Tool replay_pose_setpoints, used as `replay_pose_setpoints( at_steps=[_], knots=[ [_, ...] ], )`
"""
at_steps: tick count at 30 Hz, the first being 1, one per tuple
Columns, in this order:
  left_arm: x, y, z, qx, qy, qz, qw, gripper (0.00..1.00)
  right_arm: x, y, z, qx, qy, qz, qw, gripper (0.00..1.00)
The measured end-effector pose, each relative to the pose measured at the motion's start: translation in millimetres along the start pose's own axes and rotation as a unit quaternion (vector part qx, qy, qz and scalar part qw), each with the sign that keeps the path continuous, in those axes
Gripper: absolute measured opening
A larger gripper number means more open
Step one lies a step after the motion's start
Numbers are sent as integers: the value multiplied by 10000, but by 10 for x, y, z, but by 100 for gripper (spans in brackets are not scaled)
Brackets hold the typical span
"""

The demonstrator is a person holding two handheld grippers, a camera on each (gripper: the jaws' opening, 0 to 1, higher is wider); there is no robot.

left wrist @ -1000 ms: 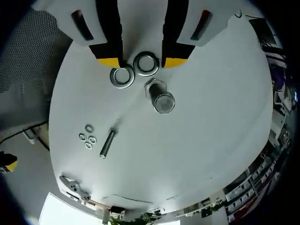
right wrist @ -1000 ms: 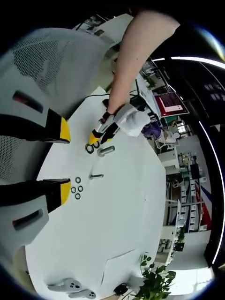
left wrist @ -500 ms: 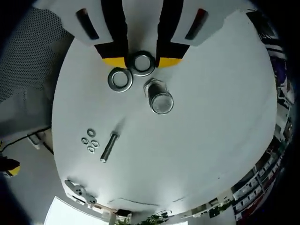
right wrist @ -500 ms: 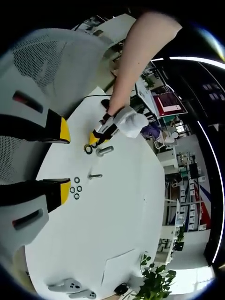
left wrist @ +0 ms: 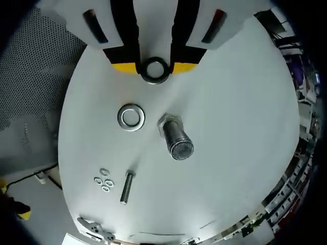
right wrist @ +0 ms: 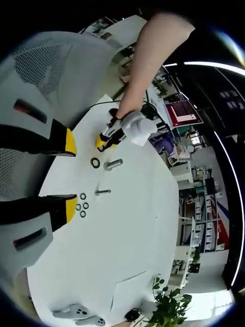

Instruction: Place the washer onto the threaded stud by aligning its center hole with the stud, sliding it down to the base, and recovering from edge contact or off-axis alignment until the washer reaches the visible bottom stop.

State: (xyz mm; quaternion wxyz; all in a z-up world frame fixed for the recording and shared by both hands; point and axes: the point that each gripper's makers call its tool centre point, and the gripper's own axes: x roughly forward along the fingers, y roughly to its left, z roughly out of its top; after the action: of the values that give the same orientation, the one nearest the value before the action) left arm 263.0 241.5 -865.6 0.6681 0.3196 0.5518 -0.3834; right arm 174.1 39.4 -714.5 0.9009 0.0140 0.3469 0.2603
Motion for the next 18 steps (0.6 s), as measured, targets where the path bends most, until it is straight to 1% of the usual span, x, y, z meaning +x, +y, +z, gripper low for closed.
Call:
replay_pose_setpoints(
  at_steps=[1, 2, 3, 4, 7, 18],
  knots=[
    [-4, 4, -15, -8, 72, 4, 10000, 21, 0, 2, 1, 4, -1, 5, 10000, 32],
    [-10, 6, -58, 19, 242, 3, 9997, 22, -1, 2, 3, 4, -7, 9, 10000, 32],
    [-9, 6, -60, 56, 283, 17, 9996, 22, -1, 2, 3, 4, -9, 10, 10000, 32],
    [-7, 0, -46, 3, 253, 29, 9997, 23, -2, 3, 3, 1, -10, 12, 10000, 32],
    [1, -3, -52, -77, 288, 57, 9995, 25, -6, 4, 4, 3, -19, 11, 10000, 32],
    [2, -10, -61, -123, 210, 76, 9997, 25, -13, 0, 16, 37, -59, 3, 10000, 32]
  ],
)
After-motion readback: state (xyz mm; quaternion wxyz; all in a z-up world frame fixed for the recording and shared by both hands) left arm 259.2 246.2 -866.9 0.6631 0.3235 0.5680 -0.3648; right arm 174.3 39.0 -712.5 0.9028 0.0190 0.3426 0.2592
